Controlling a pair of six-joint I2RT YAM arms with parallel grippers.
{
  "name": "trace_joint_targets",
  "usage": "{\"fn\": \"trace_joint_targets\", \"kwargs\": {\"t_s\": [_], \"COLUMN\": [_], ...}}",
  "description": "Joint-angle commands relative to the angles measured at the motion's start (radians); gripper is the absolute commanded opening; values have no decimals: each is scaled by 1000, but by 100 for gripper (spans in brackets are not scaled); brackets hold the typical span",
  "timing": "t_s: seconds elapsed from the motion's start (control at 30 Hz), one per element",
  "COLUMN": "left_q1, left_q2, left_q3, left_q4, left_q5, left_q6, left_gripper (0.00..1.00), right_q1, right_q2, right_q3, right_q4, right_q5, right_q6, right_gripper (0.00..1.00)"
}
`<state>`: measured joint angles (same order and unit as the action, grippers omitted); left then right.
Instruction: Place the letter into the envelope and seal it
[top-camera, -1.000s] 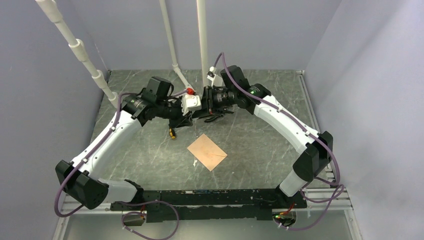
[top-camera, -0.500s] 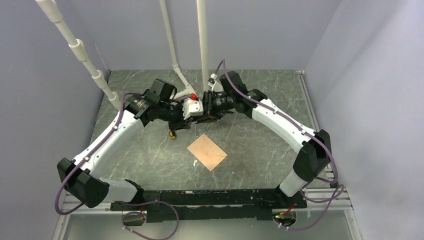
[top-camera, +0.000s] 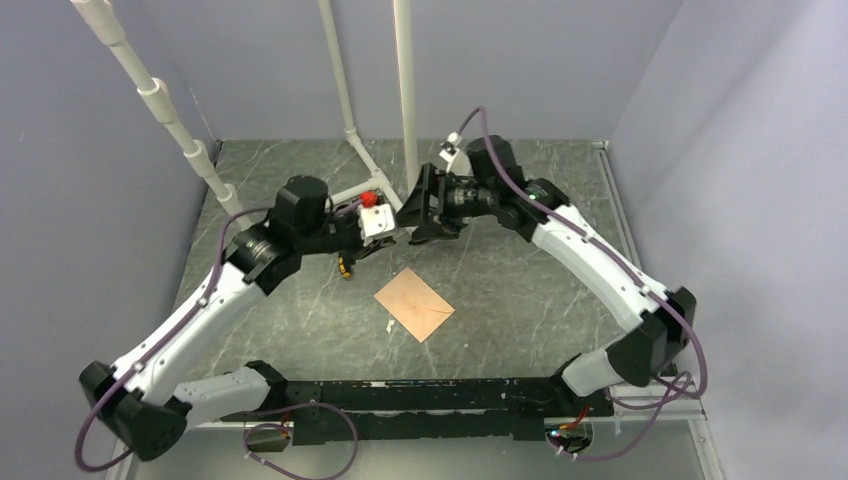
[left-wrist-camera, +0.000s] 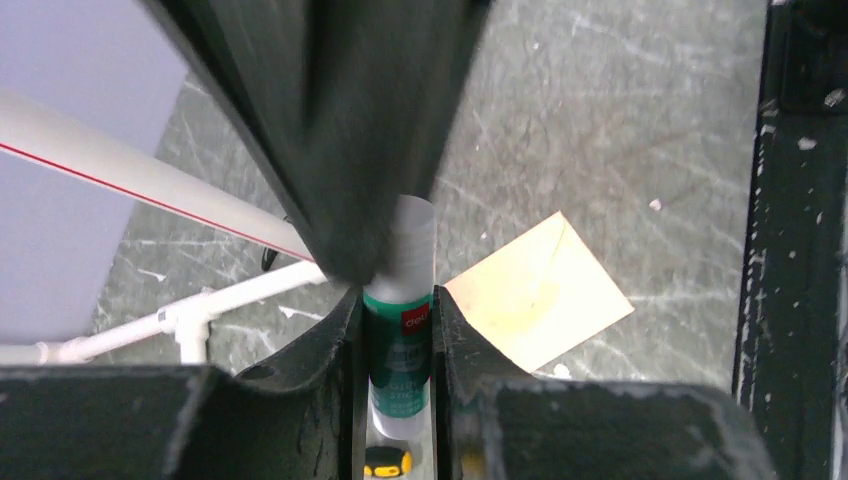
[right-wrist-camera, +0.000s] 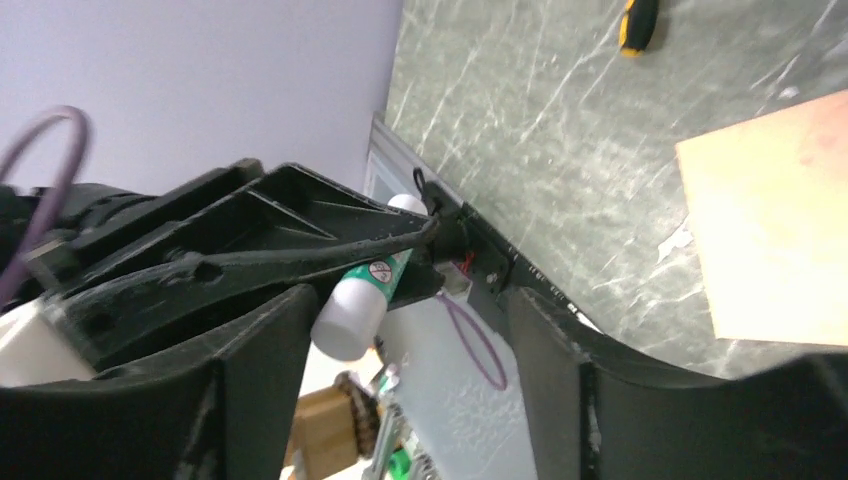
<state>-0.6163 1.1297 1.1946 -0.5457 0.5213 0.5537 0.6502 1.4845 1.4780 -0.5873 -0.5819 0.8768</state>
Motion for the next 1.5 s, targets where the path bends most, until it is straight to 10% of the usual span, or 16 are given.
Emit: {"fn": "trace_joint_targets", "kwargs": {"t_s": [0.0, 0.3, 0.73, 1.13, 1.47], "left_q1": [-10, -10, 68, 139, 139], "left_q2": [-114, -138, 328, 743, 798], "left_q3": [-119, -231, -117, 78, 94], "left_q4": [207, 294, 217, 294, 223], "left_q5": [20, -140, -454, -369, -407], "left_q6": [-220, -770, -1438, -1558, -1592], "left_gripper": [2, 6, 15, 20, 38], "right_q1": [-76, -128, -128, -132, -160], "right_q2": [-168, -316, -411, -423, -423], "right_q3": [24, -87, -255, -256, -231], "right_q4": [6, -67, -44, -70, -93], "right_q5": [106, 404, 568, 628, 653], "right_q6": [2, -47, -49, -149, -185], "right_gripper": [77, 74, 65, 65, 67]}}
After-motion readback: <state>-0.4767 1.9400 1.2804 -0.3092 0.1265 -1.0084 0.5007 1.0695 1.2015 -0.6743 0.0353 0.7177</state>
